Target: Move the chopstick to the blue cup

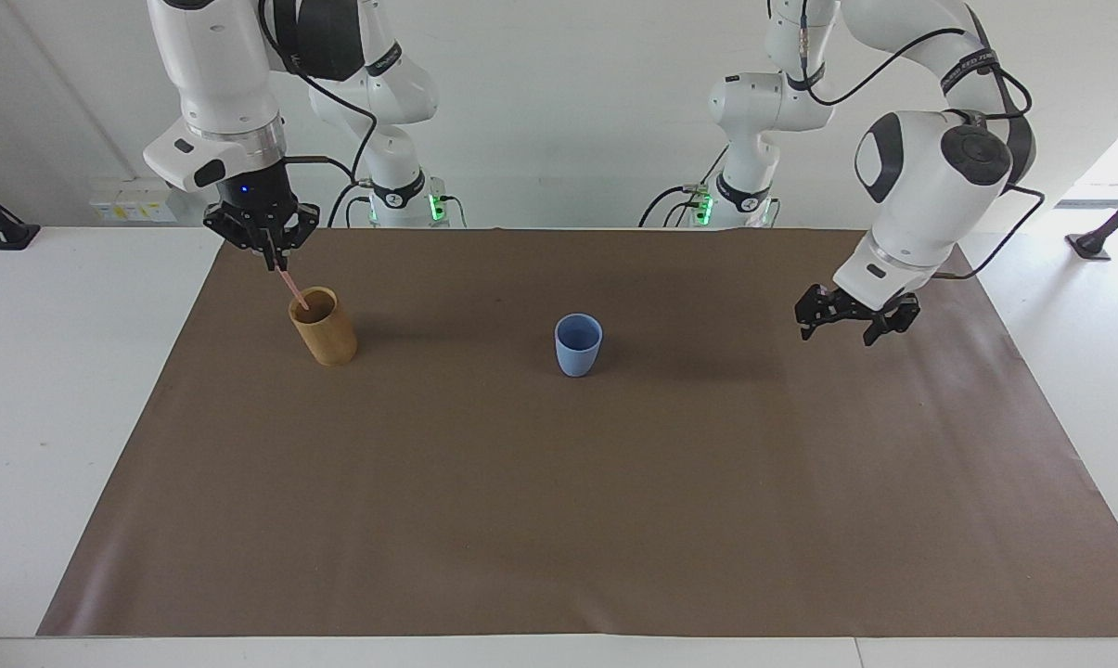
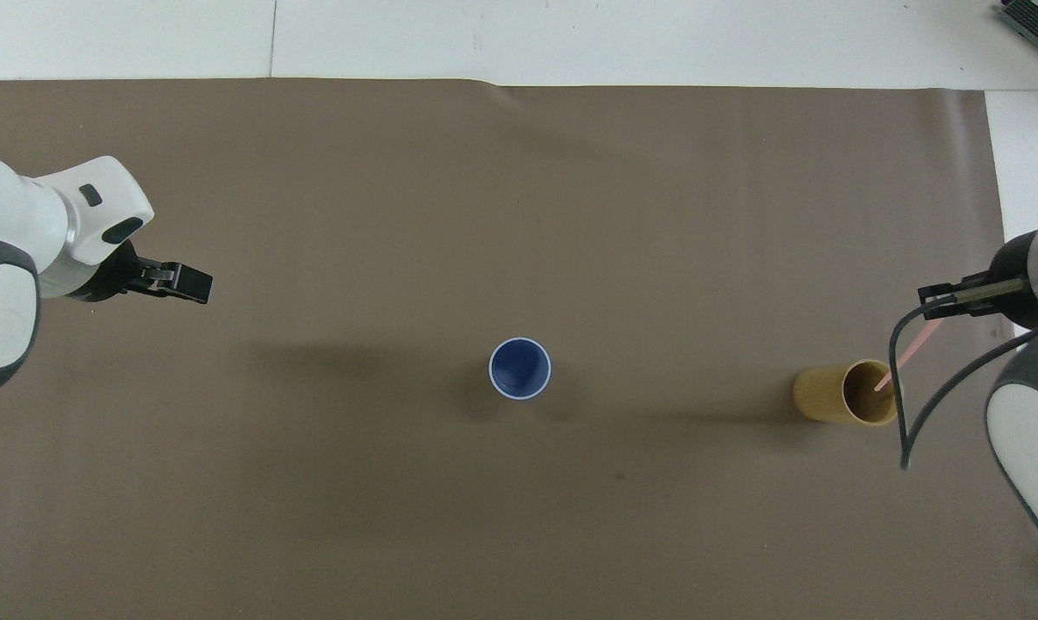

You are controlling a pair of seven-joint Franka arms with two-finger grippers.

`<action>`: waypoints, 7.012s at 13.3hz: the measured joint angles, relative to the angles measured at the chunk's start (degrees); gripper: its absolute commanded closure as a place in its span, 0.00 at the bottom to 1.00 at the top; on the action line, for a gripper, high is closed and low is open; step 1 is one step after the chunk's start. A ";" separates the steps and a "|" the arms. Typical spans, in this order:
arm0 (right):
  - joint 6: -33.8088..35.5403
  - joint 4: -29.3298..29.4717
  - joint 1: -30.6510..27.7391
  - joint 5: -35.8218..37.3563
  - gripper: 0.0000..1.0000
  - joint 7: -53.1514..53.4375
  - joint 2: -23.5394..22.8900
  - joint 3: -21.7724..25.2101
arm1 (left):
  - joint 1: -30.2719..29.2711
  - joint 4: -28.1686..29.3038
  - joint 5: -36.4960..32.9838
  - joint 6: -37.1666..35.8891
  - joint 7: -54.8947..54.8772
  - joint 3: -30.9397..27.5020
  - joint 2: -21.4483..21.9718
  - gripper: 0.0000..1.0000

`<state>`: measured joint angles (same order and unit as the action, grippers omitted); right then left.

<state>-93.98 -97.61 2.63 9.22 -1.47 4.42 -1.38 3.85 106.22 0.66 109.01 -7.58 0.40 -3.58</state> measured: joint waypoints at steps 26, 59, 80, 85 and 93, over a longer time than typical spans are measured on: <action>-15.90 2.45 11.67 -11.41 1.00 63.14 -9.72 -14.76 | -3.18 -17.83 0.00 -21.29 -4.48 0.79 5.13 0.00; 1.48 1.49 -0.28 -8.11 0.00 12.23 1.70 -6.73 | -8.42 -17.74 0.00 -21.87 -4.46 4.13 5.30 0.00; 8.17 8.09 -3.55 -8.10 0.00 3.36 -1.42 -5.28 | -8.88 -17.74 0.00 -22.40 -4.46 4.27 5.38 0.00; 8.17 8.09 -3.55 -8.10 0.00 3.36 -1.42 -5.28 | -8.88 -17.74 0.00 -22.41 -4.46 4.27 5.41 0.00; 8.17 8.09 -3.55 -8.10 0.00 3.36 -1.42 -5.28 | -8.88 -17.74 0.00 -22.43 -4.46 4.27 5.41 0.00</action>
<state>-85.81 -89.52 -0.92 1.12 1.90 3.00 -6.66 -5.03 88.47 0.66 86.58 -12.04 4.67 1.83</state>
